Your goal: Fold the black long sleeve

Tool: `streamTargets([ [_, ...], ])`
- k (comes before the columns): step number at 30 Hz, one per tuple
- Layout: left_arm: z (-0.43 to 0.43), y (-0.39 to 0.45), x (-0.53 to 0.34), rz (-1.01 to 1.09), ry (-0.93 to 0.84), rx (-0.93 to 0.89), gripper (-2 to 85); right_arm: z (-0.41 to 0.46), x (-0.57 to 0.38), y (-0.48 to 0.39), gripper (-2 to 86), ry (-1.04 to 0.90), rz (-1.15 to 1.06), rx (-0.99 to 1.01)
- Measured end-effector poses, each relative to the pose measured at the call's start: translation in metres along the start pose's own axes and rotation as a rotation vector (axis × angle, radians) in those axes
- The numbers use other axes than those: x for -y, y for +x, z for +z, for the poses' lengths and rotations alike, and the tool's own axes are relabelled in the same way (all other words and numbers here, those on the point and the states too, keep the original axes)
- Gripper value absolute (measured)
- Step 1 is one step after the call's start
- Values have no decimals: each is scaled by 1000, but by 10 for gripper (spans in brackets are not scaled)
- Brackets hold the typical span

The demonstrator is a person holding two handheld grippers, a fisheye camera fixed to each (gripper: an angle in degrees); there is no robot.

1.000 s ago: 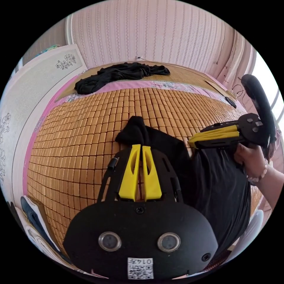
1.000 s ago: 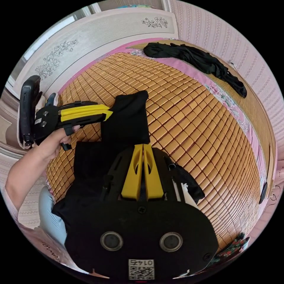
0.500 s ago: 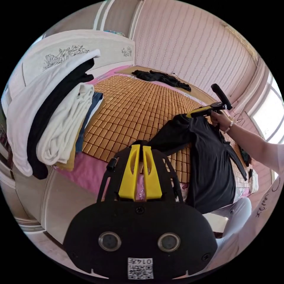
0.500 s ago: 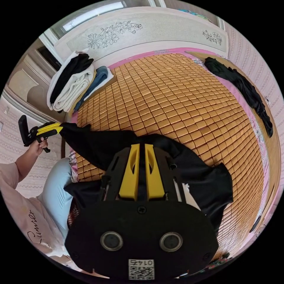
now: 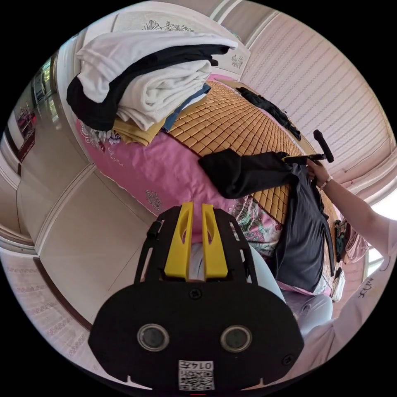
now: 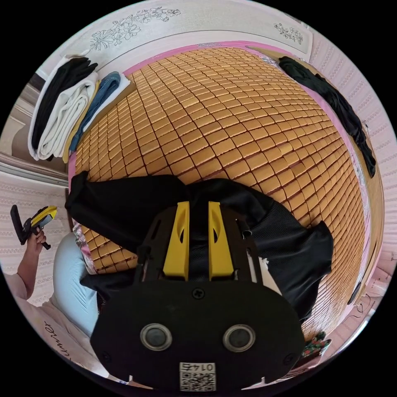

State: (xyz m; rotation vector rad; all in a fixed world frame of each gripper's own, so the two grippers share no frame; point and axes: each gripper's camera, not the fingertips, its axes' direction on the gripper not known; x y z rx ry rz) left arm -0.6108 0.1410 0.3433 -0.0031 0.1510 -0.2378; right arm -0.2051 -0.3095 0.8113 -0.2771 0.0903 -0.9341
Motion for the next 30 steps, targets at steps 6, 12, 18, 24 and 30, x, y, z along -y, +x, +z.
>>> streamTargets([
  [6,22,45,59,221,106,35,93,-5,28,-31,69,-15,-15,-106],
  [12,50,26,75,241,-31,115,22,-11,45,-38,56,-23,6,-84],
  [18,-10,-46,20,22,150,161,40,-15,54,-37,25,1,72,-26],
  [24,-23,-100,-16,-151,146,92,58,-16,61,-52,15,3,57,-68],
  [30,-9,-99,25,-68,133,14,85,-16,68,-63,7,-13,45,-106],
])
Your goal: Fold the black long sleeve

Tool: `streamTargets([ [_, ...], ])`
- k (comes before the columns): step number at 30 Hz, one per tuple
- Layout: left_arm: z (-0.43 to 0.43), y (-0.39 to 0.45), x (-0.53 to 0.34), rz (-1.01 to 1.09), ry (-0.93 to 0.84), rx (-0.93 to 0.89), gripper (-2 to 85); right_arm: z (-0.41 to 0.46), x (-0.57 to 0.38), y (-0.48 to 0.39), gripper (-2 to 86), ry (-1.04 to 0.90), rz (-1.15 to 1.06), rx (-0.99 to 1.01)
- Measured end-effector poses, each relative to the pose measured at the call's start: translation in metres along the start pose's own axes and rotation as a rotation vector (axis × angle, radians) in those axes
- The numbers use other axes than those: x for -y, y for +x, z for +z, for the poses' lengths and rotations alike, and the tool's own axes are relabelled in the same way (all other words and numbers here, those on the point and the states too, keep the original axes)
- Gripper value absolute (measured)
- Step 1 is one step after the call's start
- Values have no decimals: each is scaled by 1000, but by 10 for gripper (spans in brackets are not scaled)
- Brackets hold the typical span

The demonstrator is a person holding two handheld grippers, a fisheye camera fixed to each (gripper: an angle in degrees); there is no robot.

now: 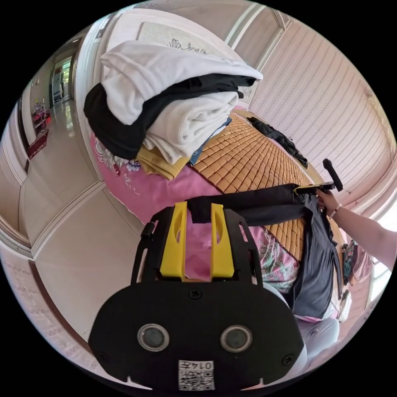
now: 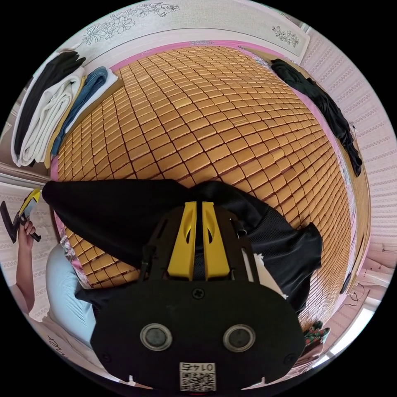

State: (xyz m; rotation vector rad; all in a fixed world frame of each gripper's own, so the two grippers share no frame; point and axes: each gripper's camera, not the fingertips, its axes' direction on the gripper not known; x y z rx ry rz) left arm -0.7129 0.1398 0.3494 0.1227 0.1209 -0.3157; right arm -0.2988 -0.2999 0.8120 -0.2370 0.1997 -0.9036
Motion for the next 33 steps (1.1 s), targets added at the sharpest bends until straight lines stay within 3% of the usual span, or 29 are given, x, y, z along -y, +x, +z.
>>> streamTargets([
  [3,25,0,14,43,-157,-15,55,0,-1,2,5,3,22,25],
  [6,-5,-6,31,29,-20,-89,46,0,-2,7,4,5,46,64],
  [8,-9,-12,45,18,-6,-72,60,1,-4,9,5,14,56,74],
  [11,1,-25,54,-36,-38,96,82,2,-7,10,6,30,78,87],
  [15,-11,-30,36,-60,33,19,86,4,-13,6,7,37,54,63],
  [22,27,-10,31,-7,-84,62,91,9,-25,6,7,35,62,46],
  [24,33,-3,36,40,-87,156,49,11,-28,7,7,30,57,49],
  [29,1,-7,37,132,-158,-5,2,15,-37,14,7,17,64,73],
  [33,1,-41,36,32,-268,-173,38,20,-49,20,7,28,65,83],
])
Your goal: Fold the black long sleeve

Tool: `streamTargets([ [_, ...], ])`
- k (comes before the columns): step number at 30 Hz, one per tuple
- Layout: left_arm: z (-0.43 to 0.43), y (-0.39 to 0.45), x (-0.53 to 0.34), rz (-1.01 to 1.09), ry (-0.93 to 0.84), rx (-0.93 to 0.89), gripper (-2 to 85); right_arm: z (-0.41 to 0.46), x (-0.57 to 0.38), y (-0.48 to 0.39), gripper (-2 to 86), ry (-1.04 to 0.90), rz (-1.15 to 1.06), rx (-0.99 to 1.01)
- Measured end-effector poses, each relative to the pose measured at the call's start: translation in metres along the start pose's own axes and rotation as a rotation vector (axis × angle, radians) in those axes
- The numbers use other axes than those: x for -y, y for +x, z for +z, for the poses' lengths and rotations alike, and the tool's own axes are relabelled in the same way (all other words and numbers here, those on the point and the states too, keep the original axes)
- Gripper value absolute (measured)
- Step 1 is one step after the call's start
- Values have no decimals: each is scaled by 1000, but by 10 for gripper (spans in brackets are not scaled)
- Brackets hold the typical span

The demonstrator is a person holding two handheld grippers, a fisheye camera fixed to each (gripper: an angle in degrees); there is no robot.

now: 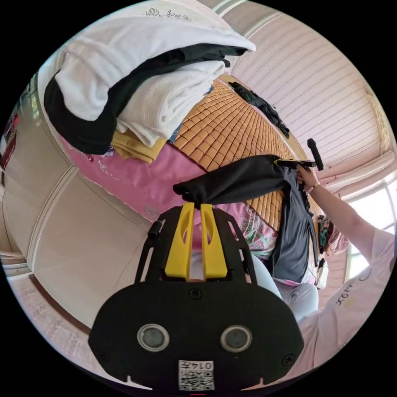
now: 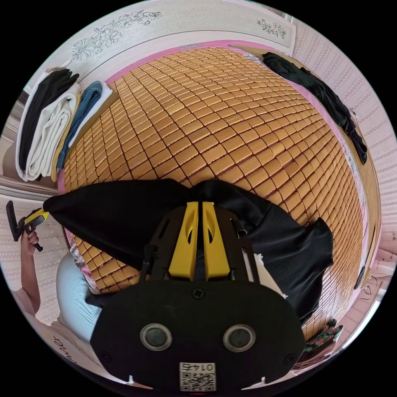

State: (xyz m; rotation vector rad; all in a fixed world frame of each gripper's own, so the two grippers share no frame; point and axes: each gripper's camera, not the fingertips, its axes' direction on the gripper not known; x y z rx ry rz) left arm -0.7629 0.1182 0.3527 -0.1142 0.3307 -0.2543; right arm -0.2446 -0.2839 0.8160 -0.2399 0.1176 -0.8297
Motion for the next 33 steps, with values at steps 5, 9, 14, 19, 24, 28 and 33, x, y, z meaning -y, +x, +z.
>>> streamTargets([
  [5,-5,-12,1,-48,56,5,68,5,-13,9,7,-17,-5,11],
  [9,4,-7,12,-36,81,24,84,11,-23,14,7,-47,-19,-3],
  [14,45,7,35,26,-78,62,36,15,-46,22,7,-9,-1,-18],
  [19,12,11,38,-16,245,96,44,13,-71,46,9,82,88,2],
  [24,24,1,37,-144,263,85,79,32,-91,65,15,44,112,0],
  [28,46,17,31,-112,216,69,85,40,-113,77,36,43,85,7],
  [33,79,47,36,-48,155,171,2,26,-146,106,82,142,104,198],
])
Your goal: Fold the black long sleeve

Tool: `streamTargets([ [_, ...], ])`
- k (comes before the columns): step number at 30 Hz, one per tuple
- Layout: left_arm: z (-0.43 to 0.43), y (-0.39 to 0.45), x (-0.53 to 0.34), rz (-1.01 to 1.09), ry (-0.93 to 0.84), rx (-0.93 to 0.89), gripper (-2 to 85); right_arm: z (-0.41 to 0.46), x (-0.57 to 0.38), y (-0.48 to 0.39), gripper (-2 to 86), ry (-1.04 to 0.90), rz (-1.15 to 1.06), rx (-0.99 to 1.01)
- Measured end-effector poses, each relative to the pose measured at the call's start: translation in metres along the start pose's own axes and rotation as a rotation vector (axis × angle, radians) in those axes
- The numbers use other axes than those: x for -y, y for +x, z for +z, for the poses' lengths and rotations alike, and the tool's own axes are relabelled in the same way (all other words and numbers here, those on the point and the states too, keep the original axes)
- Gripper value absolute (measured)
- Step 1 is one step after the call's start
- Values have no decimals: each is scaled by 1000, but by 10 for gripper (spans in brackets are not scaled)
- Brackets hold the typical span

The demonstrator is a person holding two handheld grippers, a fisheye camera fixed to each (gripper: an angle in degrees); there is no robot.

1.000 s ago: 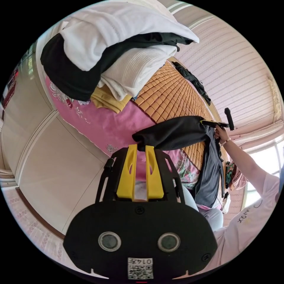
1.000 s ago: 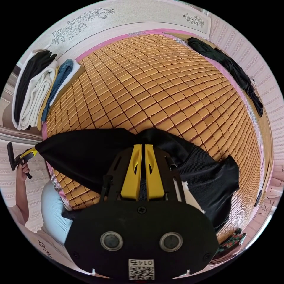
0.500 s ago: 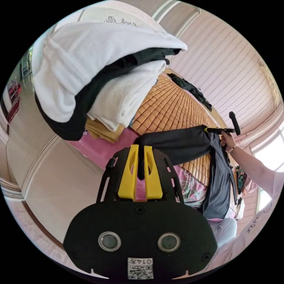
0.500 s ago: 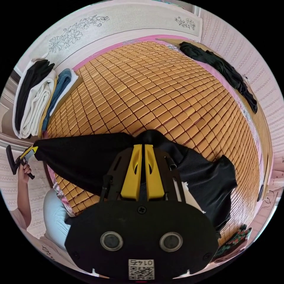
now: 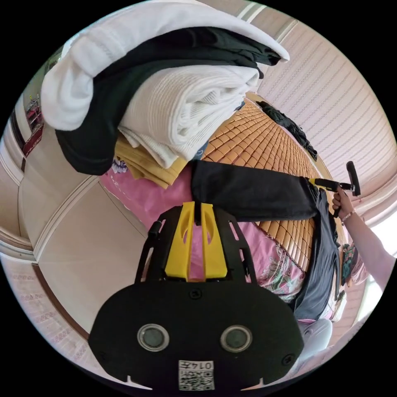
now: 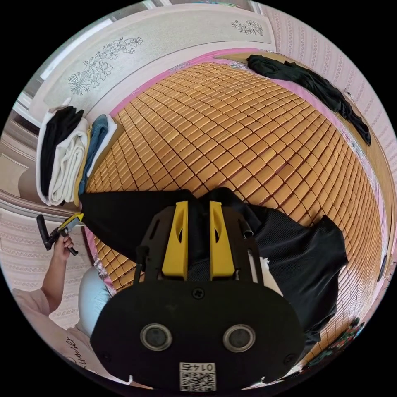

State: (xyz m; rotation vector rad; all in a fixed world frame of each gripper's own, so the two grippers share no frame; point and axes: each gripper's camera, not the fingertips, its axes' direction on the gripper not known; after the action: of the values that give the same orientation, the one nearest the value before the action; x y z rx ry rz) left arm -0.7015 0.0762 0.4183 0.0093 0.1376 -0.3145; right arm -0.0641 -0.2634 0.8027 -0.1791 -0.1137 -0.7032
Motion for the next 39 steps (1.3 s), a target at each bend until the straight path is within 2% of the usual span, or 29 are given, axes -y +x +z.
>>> streamTargets([
  [4,-10,12,0,8,52,45,-7,-39,-44,33,84,128,17,53],
  [9,10,28,-5,14,-17,60,2,-55,-116,100,83,104,115,-147],
  [13,6,39,-12,-55,20,79,44,-69,-180,176,102,21,264,-290],
  [16,-8,58,-19,-45,66,88,54,-96,-237,215,114,55,365,-286],
  [20,-11,135,-32,220,9,-6,55,-118,-335,219,111,109,428,-201],
  [24,21,235,-61,485,-163,-191,77,-101,-454,179,114,-29,484,-115],
  [29,68,329,-91,662,-406,-366,92,-86,-553,154,123,-172,590,-18],
  [31,80,362,-104,755,-454,-287,94,-68,-584,155,105,-233,635,53],
  [35,106,415,-130,894,-552,-139,72,-39,-611,167,67,-238,694,132],
  [37,109,428,-136,919,-523,-67,48,-34,-622,172,29,-263,703,23],
  [39,113,444,-139,951,-561,-65,7,-33,-632,175,14,-267,681,50],
])
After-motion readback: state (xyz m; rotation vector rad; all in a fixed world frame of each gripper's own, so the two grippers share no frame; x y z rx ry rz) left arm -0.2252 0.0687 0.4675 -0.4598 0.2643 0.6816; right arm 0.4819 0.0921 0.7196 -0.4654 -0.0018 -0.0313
